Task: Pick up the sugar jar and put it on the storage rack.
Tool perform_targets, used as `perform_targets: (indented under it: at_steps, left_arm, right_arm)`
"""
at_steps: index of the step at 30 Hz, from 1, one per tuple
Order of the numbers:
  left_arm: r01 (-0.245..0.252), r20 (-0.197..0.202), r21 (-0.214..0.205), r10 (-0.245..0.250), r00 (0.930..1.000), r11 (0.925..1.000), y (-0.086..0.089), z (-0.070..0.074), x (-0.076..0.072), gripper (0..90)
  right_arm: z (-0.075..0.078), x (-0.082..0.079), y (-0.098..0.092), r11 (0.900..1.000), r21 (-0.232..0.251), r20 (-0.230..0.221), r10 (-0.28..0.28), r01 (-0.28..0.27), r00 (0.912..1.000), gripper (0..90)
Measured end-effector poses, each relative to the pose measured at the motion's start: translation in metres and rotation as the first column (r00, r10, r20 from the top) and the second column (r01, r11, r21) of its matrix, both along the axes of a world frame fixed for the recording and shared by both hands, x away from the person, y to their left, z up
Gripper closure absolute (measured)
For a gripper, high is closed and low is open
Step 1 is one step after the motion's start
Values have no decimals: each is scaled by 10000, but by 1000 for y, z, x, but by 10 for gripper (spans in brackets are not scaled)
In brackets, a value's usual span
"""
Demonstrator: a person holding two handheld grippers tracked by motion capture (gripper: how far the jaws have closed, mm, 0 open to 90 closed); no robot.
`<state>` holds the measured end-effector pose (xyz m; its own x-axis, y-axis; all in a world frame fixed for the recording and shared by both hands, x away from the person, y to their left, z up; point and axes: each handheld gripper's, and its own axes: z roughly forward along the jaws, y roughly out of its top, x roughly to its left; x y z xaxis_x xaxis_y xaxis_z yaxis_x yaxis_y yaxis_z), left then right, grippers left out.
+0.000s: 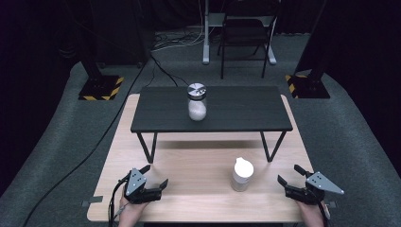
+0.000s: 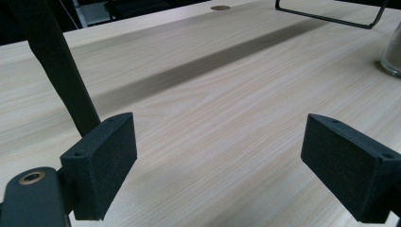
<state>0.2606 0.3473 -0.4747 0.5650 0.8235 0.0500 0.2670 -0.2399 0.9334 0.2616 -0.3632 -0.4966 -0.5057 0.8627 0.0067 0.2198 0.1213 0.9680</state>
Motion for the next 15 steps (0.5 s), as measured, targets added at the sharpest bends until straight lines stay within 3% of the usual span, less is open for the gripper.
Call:
perform_targets:
  at_steps: [15]
  left_arm:
    - [-29, -104, -86, 28, 9999, 10000, 0, -1, 1, 109]
  right_arm:
    - [0, 0, 0, 10000, -7, -11, 7, -7, 10000, 147]
